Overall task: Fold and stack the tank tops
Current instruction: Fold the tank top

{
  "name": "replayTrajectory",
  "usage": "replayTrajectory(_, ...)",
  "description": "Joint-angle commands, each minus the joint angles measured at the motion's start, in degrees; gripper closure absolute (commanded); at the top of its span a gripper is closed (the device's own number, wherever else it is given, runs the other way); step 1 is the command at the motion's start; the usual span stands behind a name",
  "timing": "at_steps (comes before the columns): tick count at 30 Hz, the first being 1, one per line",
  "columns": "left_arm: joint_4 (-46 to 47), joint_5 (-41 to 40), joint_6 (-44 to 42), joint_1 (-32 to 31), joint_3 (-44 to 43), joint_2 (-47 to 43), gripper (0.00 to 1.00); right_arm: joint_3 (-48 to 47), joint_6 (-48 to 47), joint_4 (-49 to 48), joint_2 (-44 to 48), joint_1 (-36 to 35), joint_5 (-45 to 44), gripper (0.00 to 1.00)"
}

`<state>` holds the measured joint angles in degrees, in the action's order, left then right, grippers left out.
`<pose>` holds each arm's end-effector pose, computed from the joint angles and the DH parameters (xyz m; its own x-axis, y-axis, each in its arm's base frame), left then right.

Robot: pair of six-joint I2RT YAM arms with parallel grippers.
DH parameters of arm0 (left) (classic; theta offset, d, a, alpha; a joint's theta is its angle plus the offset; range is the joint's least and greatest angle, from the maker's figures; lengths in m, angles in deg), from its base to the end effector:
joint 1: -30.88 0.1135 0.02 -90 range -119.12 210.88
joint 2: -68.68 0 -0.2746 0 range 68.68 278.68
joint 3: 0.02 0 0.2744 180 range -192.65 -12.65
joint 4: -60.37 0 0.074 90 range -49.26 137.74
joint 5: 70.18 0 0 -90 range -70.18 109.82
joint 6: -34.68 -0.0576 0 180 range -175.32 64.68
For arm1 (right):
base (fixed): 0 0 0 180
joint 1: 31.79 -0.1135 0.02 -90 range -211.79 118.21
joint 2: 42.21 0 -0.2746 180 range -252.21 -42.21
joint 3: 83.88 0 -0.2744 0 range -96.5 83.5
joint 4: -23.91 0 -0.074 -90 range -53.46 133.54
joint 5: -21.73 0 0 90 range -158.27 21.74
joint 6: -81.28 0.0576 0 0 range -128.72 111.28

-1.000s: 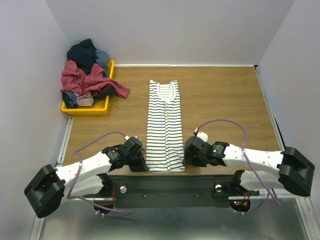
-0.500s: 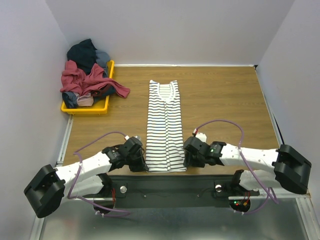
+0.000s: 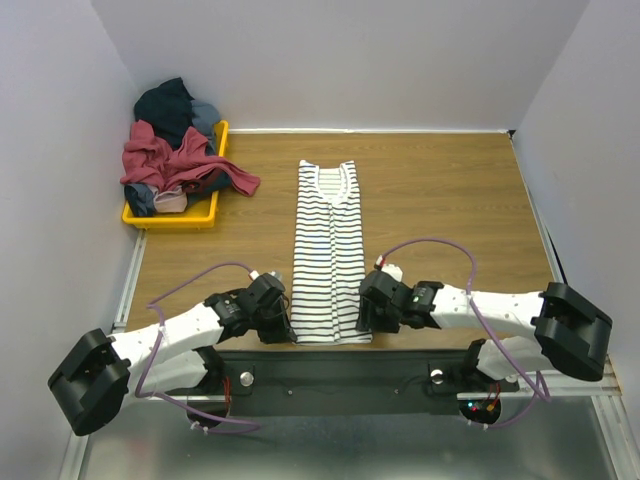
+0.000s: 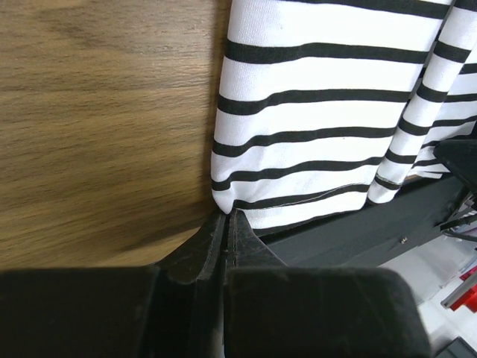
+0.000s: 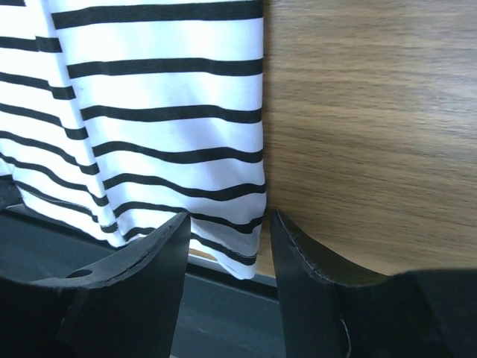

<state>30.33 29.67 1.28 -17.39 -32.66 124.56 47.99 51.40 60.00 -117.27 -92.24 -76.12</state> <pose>0.1233 -0.1530 0.1278 -0.9644 -0.1545 -0.2147 -0.0032 0.8184 -0.5746 0.1318 0.2165 0.1377 -0.9397 0.0841 -0.3316 -0.0330 0.9424 0.3327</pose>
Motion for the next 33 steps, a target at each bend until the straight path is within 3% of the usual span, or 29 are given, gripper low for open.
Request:
replayTrajectory(1, -1.14, -1.5, -1.4, 0.02, -2.14, 0.55, 0.92, 2.11, 1.31, -0.61, -0.96, -1.17, 1.97, 0.49)
replayTrajectory(18, -1.58, -1.5, -0.7, 0.02, -1.08, -0.95, 0.92, 10.81, 8.08, 2.55, 9.15, -2.31, 2.5, 0.44)
replayTrajectory(28, -1.31, -1.5, -1.05, -0.07, -1.43, -0.59, 0.93, 8.79, 10.02, 1.15, 6.08, -2.4, -1.28, 0.47)
replayTrajectory(33, -1.31, -1.67, -1.58, -0.07, -1.87, -0.59, 0.93, 8.87, 10.11, -0.96, 4.23, -2.4, -0.41, 0.59)
